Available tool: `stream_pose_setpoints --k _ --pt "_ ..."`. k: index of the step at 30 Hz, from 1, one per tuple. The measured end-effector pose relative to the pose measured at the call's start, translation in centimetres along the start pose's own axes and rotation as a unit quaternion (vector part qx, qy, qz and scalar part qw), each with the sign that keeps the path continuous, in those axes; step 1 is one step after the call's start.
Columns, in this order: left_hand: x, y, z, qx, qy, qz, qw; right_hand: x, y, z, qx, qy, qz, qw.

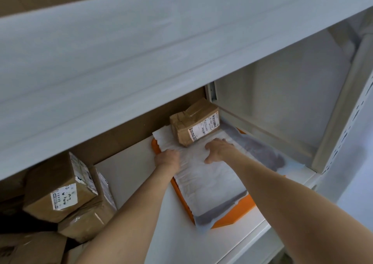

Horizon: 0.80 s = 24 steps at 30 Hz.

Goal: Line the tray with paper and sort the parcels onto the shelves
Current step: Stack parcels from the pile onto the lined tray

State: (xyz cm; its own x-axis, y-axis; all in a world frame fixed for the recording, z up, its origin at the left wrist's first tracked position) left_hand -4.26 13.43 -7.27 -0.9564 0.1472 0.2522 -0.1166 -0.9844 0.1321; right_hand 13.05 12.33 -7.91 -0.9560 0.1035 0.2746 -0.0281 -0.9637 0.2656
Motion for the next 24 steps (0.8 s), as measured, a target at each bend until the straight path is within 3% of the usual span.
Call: stream_pose_setpoints --k 8,19,24 --pt "-1.1 -0.6 -1.1 -0.077 -0.097 -0.025 0.992 0.3 0.1 -0.3 -0.024 0.008 0.02 0.999" --pt "-0.9 -0.7 -1.3 -0.042 -0.152 -0.024 0.987 0.5 0.6 0.1 -0.008 0.021 0.025 0.999" --pt "-0.9 0.1 -0.5 -0.038 -0.111 -0.021 0.993 0.2 1.4 0.0 0.005 0.033 0.026 0.999"
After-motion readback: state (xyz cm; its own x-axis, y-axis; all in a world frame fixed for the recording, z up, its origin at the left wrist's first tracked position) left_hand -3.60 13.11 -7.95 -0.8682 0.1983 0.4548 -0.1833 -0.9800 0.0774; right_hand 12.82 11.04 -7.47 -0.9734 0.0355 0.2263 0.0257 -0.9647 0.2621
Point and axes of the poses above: each hand's wrist, its own y-axis away from the middle knuckle, its own z-axis out of the back of the hand, x = y × z, the point moved 1 cm from there along -y, towards the middle knuckle, and after that the axes turned 3 degrees about -x, right-handed, at the moved point
